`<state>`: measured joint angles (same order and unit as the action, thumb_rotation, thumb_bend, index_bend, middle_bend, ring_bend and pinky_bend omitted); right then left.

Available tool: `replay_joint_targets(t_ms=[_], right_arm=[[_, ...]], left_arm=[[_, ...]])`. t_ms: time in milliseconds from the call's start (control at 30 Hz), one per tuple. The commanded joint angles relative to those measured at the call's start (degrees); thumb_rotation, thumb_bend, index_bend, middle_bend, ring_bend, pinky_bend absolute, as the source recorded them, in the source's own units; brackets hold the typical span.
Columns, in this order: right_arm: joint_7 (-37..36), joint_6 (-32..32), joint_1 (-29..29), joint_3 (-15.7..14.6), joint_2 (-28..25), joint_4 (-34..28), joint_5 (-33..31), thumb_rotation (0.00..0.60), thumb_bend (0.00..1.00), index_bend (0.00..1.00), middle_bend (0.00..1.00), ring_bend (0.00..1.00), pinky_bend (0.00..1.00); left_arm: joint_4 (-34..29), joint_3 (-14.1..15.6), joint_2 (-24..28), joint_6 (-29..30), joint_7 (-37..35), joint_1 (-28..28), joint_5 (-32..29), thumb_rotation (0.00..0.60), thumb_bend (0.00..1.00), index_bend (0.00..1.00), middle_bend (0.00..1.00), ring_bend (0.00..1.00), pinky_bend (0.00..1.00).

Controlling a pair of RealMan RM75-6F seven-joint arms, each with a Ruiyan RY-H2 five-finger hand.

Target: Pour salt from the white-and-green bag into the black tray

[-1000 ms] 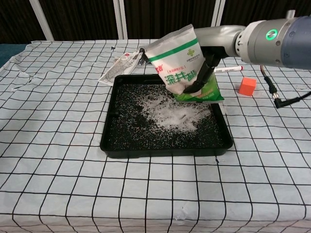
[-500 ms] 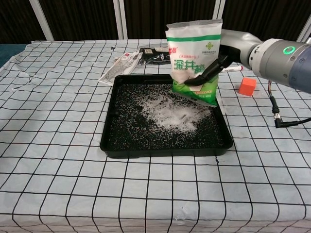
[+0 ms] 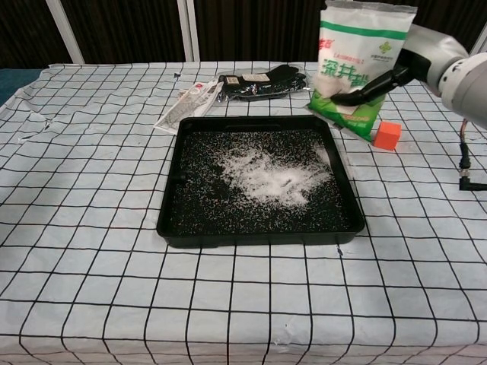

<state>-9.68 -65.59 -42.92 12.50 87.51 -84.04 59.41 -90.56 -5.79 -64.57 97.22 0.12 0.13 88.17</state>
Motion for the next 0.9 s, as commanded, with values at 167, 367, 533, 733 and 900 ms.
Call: replay_joint_targets(t_ms=[167,367,533,733,900], right_arm=[[-0.32,-0.38,4.72,-1.20,-1.88,0.31,0.66,0.600,0.66,0.75,0.51,0.55,0.47],[2.40,-2.23,6.32,-1.92,-0.47,2.87,2.57,0.600,0.56,0.75,0.50,0.54,0.46],[3.28,-1.97,7.70,-2.39,1.79,4.85,2.89,0.600,0.53,0.75,0.50,0.54,0.46],[3.19,-0.26,8.99,-1.91,5.20,6.88,1.17,0.600,0.51,0.73,0.48,0.52,0.46],[3.59,0.49,9.06,-1.29,6.78,8.76,1.53,0.600,0.51,0.72,0.47,0.50,0.45]], left_arm=[[-0.10,0.08,-0.05,-0.08,0.22,-0.03,0.08,0.600,0.32,0.26,0.14,0.06,0.08],[-0.16,0.07,-0.05,0.00,0.33,0.01,0.08,0.600,0.32,0.26,0.14,0.06,0.08],[-0.16,0.06,-0.03,-0.13,0.26,-0.03,0.01,0.600,0.32,0.26,0.14,0.06,0.08],[-0.09,0.04,0.06,-0.18,0.10,-0.03,-0.07,0.600,0.32,0.26,0.14,0.06,0.08],[-0.06,-0.09,0.08,-0.11,-0.01,0.01,-0.25,0.600,0.32,0.26,0.14,0.06,0.08]])
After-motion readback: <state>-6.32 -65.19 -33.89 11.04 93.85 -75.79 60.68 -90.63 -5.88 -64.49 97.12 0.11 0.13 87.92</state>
